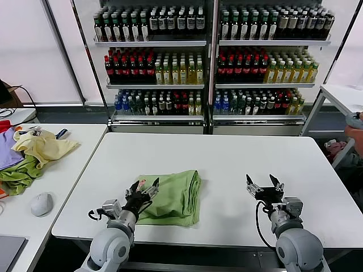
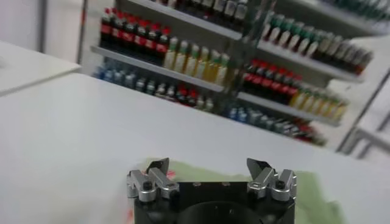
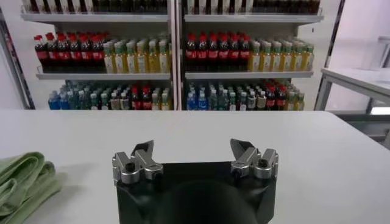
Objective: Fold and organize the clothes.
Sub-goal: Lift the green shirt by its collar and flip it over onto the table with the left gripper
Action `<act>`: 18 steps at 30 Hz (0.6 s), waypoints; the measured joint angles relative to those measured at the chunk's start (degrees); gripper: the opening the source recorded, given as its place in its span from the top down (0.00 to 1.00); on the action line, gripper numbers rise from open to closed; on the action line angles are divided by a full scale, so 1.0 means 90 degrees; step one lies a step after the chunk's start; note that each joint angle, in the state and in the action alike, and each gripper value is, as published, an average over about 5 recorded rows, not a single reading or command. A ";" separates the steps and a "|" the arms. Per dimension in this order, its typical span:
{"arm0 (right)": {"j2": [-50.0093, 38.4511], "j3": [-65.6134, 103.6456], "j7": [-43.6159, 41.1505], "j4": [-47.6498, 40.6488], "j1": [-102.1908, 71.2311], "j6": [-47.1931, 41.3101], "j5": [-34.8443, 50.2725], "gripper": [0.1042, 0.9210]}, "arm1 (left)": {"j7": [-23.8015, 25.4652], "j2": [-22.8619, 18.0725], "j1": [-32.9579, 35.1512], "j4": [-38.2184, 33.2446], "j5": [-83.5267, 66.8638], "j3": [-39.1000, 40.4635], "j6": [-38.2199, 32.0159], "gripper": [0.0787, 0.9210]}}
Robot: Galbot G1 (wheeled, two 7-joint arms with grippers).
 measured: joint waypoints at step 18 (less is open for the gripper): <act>-0.0029 0.0031 0.0007 0.0074 0.0041 -0.0016 0.0012 0.12 | -0.0442 -0.0147 0.0249 0.0224 0.0130 -0.0028 0.0220 0.37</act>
